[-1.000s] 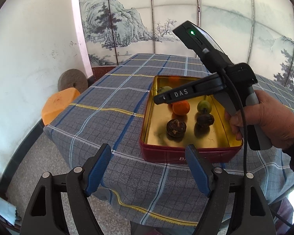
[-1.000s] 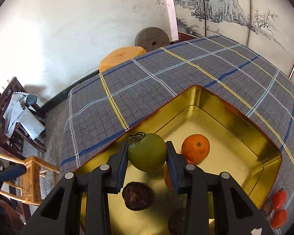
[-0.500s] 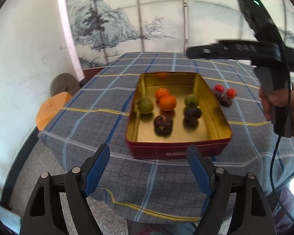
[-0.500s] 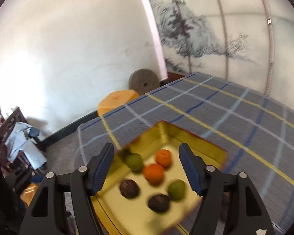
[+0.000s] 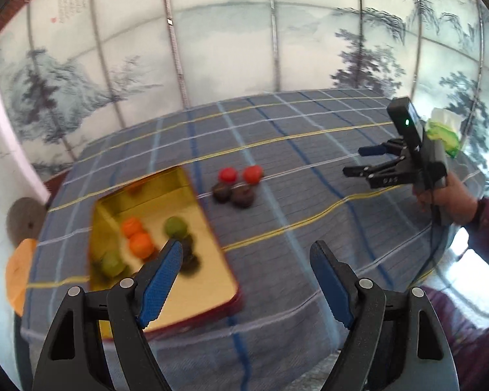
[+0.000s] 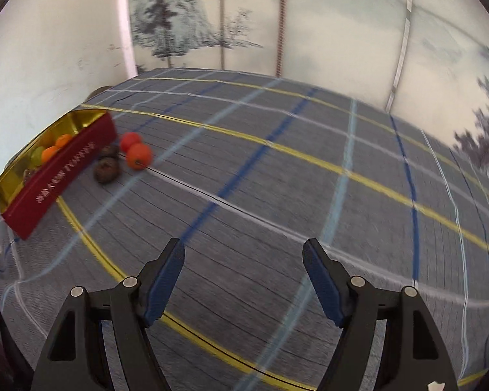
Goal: Organize fruits
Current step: 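Reach to the loose brown fruit and grasp it with the left gripper, then carry the brown fruit into the tin and open the left gripper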
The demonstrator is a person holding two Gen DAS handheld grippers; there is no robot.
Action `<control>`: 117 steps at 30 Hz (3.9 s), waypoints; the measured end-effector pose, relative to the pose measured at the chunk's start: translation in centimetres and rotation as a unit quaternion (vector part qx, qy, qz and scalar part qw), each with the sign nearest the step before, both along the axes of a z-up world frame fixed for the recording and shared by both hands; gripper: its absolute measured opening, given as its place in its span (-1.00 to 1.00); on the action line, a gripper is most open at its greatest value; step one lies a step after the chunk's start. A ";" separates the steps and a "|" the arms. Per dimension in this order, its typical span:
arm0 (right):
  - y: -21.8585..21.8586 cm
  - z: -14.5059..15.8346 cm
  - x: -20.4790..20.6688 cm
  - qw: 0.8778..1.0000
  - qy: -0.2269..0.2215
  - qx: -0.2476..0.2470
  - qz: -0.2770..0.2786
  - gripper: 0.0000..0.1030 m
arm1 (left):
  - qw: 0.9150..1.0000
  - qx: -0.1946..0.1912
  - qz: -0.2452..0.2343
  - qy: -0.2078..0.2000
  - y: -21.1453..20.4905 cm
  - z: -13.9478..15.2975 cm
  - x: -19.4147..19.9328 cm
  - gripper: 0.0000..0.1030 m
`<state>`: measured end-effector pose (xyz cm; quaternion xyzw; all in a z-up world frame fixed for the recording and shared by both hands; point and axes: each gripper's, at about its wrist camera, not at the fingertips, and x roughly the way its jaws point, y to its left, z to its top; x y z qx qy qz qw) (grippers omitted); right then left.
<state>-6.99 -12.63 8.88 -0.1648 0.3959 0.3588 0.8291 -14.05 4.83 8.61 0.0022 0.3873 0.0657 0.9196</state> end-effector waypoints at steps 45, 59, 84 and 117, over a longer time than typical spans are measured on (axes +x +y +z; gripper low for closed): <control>-4.9 0.9 1.7 0.986 0.061 0.158 0.011 0.68 | 0.963 -0.163 0.196 0.090 4.1 -10.2 16.8 -0.30; -3.2 -1.2 2.9 0.994 0.082 0.072 -0.027 0.69 | 0.989 -0.047 0.139 0.019 -3.0 -3.0 9.2 -0.29; -0.4 -2.8 1.9 0.997 0.045 -0.049 -0.026 1.00 | 0.980 0.020 0.196 -0.015 0.4 -1.6 1.7 -0.29; -0.3 -2.8 1.8 0.997 0.045 -0.049 -0.026 0.99 | 0.967 -0.076 0.240 0.034 9.1 -7.3 -0.1 -0.29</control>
